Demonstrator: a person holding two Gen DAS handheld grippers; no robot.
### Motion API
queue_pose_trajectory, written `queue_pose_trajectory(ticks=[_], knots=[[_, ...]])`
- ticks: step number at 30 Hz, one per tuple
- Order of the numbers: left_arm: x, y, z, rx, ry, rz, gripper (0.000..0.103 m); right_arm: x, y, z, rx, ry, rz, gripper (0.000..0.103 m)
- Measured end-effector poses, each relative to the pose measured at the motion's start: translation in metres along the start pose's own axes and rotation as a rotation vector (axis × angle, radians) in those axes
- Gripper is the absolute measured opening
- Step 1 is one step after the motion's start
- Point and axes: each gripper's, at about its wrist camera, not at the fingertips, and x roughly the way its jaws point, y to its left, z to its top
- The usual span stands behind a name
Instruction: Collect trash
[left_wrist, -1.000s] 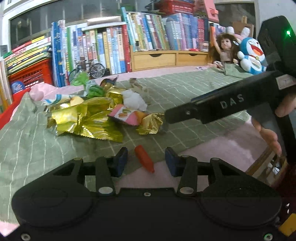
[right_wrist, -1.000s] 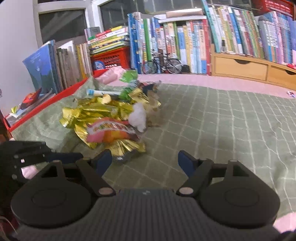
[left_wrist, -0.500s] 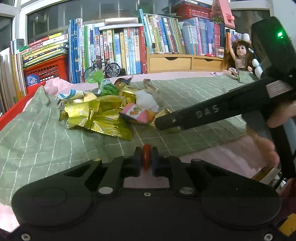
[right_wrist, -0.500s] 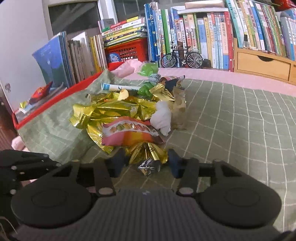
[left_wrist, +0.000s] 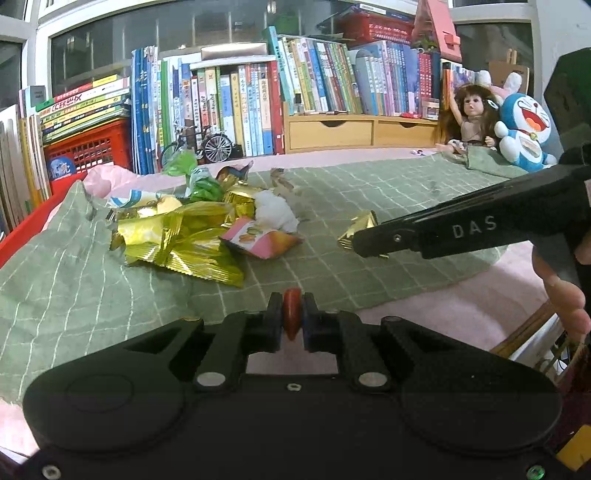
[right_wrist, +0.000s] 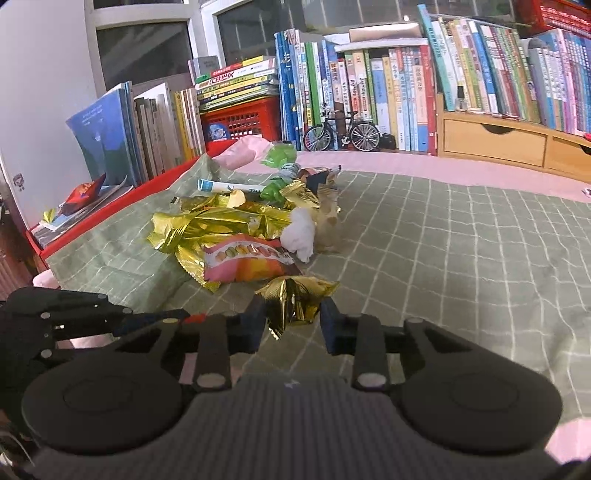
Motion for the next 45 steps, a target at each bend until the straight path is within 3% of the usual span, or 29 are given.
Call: queue_pose_trajectory(ticks=[10, 11, 12, 14, 19, 23, 26, 31, 41, 43, 45], knots=[[-0.008, -0.013, 0.003, 0.008, -0.011, -0.020, 0.010, -0.029, -0.003, -0.014, -0.034, -0.009, -0.069, 0.034], [-0.007, -0.014, 0.003, 0.006, -0.011, -0.021, 0.010, -0.029, -0.003, -0.015, -0.044, -0.004, -0.083, 0.037], [-0.007, -0.015, 0.004, 0.005, -0.011, -0.020, 0.010, -0.028, -0.004, -0.017, -0.052, -0.006, -0.107, 0.058], [-0.004, -0.017, 0.004, 0.005, -0.011, -0.011, 0.010, -0.025, -0.004, -0.022, -0.077, -0.016, -0.144, 0.078], [0.004, -0.014, 0.008, -0.014, -0.009, 0.003, 0.010, -0.017, -0.011, -0.020, -0.076, -0.053, -0.205, 0.088], [0.008, -0.010, 0.013, -0.020, -0.020, 0.012, 0.010, -0.007, -0.041, 0.001, 0.055, -0.073, -0.277, 0.092], [0.014, -0.007, 0.017, -0.038, -0.026, 0.021, 0.010, 0.005, -0.074, 0.013, 0.171, -0.069, -0.327, 0.092], [0.026, -0.003, 0.023, -0.061, -0.026, 0.022, 0.010, 0.027, -0.105, 0.017, 0.181, -0.046, -0.427, 0.092], [0.050, -0.004, 0.031, -0.081, -0.015, 0.018, 0.010, 0.058, -0.131, 0.028, 0.190, -0.003, -0.390, 0.092], [0.051, -0.004, 0.032, -0.082, -0.016, 0.017, 0.010, 0.059, -0.130, 0.029, 0.179, 0.001, -0.371, 0.082], [0.052, -0.005, 0.033, -0.083, -0.017, 0.016, 0.010, 0.056, -0.129, 0.029, 0.159, 0.005, -0.382, 0.060]])
